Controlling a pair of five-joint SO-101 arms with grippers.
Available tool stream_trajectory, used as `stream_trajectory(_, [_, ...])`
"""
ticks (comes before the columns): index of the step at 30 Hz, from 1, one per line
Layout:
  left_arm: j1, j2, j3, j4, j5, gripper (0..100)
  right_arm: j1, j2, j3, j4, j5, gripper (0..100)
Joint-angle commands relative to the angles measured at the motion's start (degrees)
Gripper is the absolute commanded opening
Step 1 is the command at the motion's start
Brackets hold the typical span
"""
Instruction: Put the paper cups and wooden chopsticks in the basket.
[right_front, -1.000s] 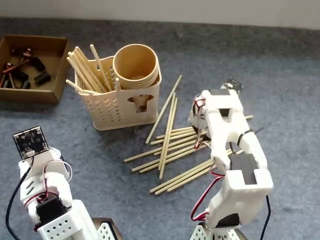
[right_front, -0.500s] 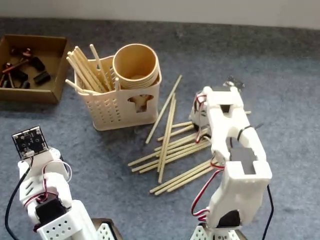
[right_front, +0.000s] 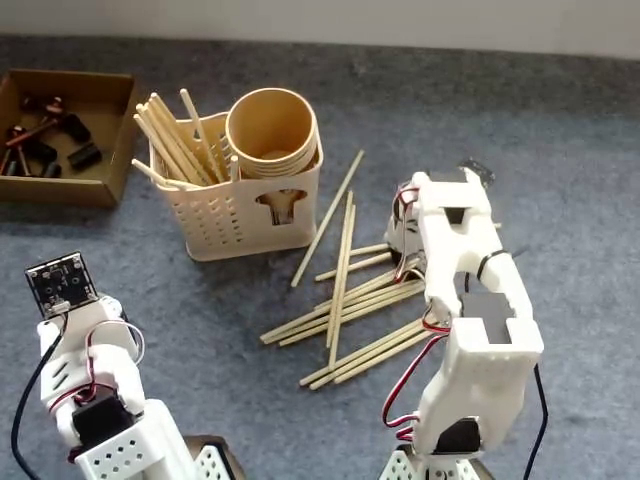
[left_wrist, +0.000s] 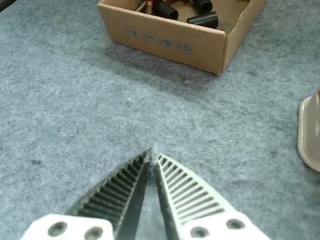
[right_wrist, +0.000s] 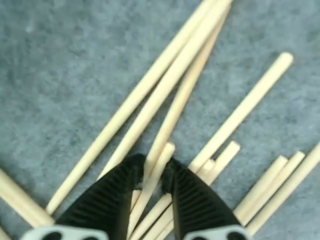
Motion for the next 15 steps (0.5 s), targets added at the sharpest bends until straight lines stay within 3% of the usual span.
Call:
stream_trajectory(1, [2.0, -0.6, -1.5, -1.1, -0.1, 1, 0.7, 0.0, -0.5, 1.2, 0.2, 0.6])
stream_trajectory(15, [2.0, -0.6, -1.5, -1.1, -0.1, 1, 0.7, -14.0, -0.2, 5.9, 0.2, 0.5])
